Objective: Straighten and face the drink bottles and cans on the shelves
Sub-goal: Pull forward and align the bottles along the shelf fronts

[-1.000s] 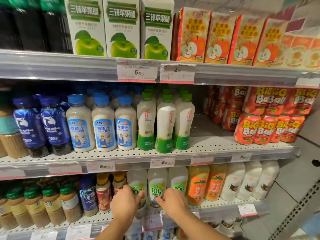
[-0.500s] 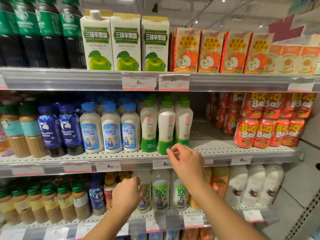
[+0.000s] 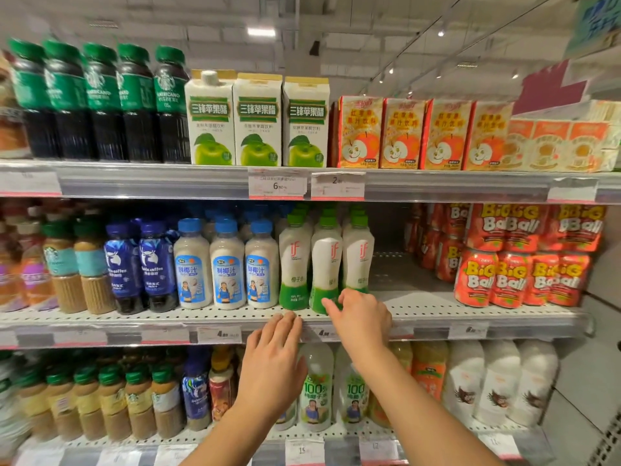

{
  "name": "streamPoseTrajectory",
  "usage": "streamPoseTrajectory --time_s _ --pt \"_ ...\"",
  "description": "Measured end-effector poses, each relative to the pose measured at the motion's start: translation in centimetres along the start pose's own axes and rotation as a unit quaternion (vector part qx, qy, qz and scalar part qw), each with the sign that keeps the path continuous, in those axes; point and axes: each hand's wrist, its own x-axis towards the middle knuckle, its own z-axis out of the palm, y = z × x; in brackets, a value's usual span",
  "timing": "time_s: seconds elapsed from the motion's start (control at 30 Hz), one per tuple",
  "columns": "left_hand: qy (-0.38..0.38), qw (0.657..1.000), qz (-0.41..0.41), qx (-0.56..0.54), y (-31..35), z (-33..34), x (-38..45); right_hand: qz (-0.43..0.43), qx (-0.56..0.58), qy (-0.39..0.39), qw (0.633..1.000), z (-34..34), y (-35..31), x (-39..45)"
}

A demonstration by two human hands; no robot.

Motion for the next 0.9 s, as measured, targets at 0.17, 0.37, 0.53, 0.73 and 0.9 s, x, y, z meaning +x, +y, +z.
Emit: streamPoseTrajectory --time_s 0.17,0.37,0.53,0.73,0.9 --pt "-0.018 1.0 -0.008 -0.007 0.0 -0.3 0.3 0.001 -0.01 -0.005 1.0 0.1 -0.2 0.2" --pt "-0.034 0.999 -0.011 -0.01 0.0 -0.6 0.3 0.003 0.02 -0.006 1.0 -0.3 0.2 0.2" --pt "-0.031 0.999 -0.001 -0.017 -0.1 -1.1 0.6 0.051 0.038 0.038 0.997 -0.4 2.9 -0.1" --pt "-0.024 1.0 0.001 -0.017 -0.1 -1.5 0.5 0.062 0.013 0.014 0.998 -0.4 3.0 1.1" --pt "-0.047 0.999 -0.002 -0.023 0.0 -2.1 0.5 0.071 0.006 0.009 0.997 0.0 2.9 1.5"
